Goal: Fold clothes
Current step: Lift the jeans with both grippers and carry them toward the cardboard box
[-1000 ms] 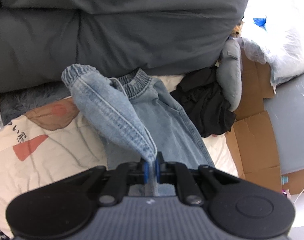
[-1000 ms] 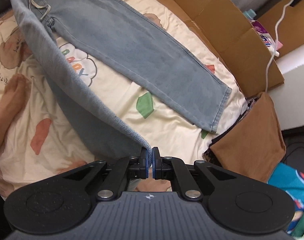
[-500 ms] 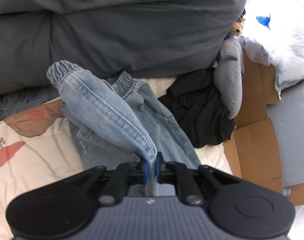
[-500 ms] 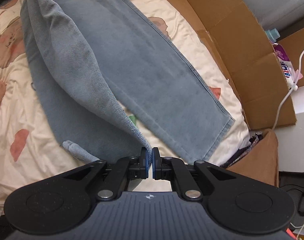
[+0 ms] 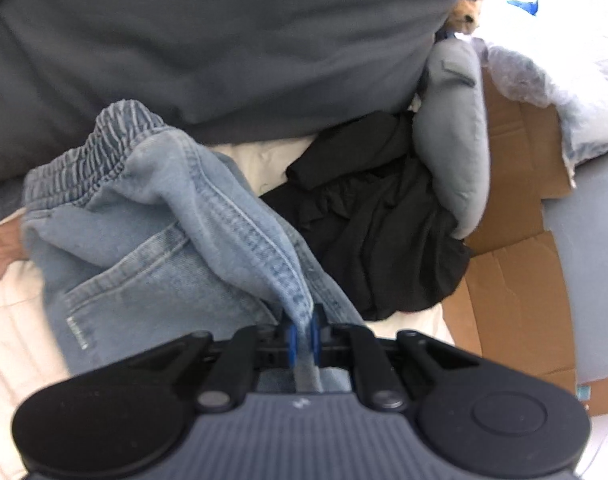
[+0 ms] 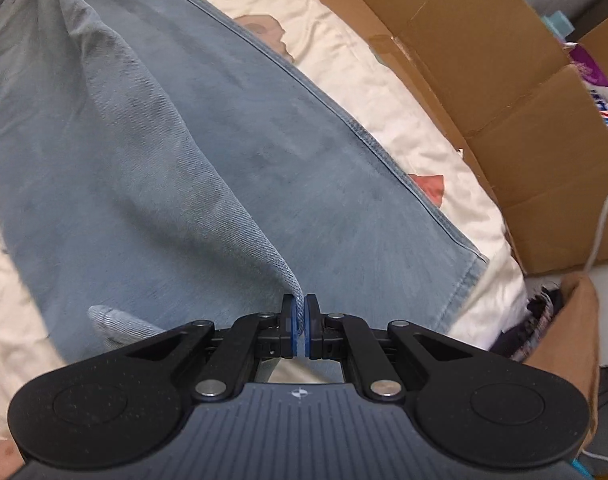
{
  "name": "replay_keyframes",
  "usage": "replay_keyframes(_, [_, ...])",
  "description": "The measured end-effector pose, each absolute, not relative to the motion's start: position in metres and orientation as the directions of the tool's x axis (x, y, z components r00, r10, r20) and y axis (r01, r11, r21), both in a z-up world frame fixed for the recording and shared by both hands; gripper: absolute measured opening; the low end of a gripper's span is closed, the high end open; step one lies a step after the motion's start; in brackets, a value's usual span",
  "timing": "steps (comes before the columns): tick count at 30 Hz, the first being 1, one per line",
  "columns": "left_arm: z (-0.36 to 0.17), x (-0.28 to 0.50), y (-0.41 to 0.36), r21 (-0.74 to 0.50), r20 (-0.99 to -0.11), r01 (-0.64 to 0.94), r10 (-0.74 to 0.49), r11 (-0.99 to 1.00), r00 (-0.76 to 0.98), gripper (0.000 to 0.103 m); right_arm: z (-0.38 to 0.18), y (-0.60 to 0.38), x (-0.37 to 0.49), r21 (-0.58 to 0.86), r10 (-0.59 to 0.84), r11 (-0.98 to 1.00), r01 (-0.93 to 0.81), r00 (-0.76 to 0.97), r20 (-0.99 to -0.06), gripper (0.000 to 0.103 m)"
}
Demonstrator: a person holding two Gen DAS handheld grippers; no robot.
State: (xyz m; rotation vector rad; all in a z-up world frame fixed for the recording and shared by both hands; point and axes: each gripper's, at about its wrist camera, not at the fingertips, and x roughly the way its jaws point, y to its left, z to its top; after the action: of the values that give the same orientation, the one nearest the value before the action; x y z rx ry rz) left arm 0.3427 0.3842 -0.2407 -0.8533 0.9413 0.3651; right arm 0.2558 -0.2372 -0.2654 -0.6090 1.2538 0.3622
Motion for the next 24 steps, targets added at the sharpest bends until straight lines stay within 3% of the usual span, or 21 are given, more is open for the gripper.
replay_keyframes(24, [-0.297,0.417,0.379,-0.405,-0.867,-0.732,0.023,0.547,0.497,0.008,-0.304,-0.236,0.379,-0.307,-0.160,0.730,-0.611,0.285,-0.945,0.001])
